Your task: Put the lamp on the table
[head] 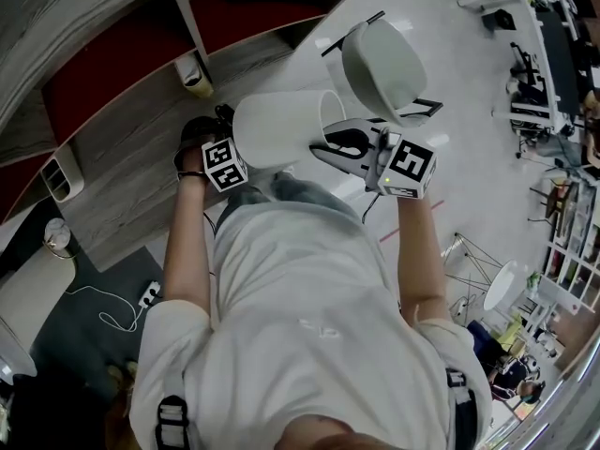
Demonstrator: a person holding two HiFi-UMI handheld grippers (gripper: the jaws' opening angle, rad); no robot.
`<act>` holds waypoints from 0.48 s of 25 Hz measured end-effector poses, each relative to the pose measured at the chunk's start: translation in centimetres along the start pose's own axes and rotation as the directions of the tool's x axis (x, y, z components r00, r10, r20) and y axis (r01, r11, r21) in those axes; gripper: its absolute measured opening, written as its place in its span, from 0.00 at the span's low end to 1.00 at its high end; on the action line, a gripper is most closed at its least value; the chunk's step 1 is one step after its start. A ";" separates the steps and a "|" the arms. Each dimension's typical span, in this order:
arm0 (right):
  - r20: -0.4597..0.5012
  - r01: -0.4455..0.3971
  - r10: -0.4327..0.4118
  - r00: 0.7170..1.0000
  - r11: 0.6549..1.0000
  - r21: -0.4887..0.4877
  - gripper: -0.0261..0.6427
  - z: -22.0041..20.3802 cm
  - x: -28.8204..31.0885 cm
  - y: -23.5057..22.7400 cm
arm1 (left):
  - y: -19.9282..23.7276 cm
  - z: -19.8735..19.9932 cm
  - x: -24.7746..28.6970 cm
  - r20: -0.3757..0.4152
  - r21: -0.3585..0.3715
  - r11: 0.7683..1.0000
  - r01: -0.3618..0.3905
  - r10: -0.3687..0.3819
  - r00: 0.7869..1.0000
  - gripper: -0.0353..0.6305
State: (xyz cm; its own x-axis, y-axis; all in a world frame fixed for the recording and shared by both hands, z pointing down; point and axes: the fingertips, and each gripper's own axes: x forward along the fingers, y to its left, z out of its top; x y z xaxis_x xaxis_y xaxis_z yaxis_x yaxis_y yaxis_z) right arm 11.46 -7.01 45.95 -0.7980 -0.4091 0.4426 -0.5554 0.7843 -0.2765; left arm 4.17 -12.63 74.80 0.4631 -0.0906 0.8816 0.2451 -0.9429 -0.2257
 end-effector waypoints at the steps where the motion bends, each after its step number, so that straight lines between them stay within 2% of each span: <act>1: 0.001 0.004 -0.004 1.000 1.000 0.005 0.13 0.1 0.0 0.0 | 0.0 0.0 0.0 -0.001 0.005 1.000 0.001 -0.001 1.000 0.15; 8: -0.016 0.017 -0.017 1.000 1.000 0.013 0.13 1.0 -0.5 -0.6 | 0.7 0.5 -0.2 -0.011 0.041 0.999 -0.026 0.026 1.000 0.19; 10: -0.026 0.027 -0.026 0.999 0.999 0.021 0.13 1.3 -0.8 -1.3 | 1.2 0.3 -0.2 -0.026 0.058 0.998 -0.036 0.037 0.999 0.24; 12: -0.034 0.040 -0.038 0.999 0.998 0.043 0.13 1.6 -1.1 -2.0 | 1.4 -0.2 -0.6 -0.028 0.042 0.999 -0.033 0.034 0.999 0.30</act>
State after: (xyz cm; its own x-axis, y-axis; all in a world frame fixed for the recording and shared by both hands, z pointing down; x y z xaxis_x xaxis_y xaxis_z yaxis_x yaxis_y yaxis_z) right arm 13.05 -8.88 44.63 -0.7678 -0.4227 0.4814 -0.5962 0.7465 -0.2954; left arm 4.10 -13.95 74.05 0.4469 -0.1320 0.8848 0.2654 -0.9249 -0.2721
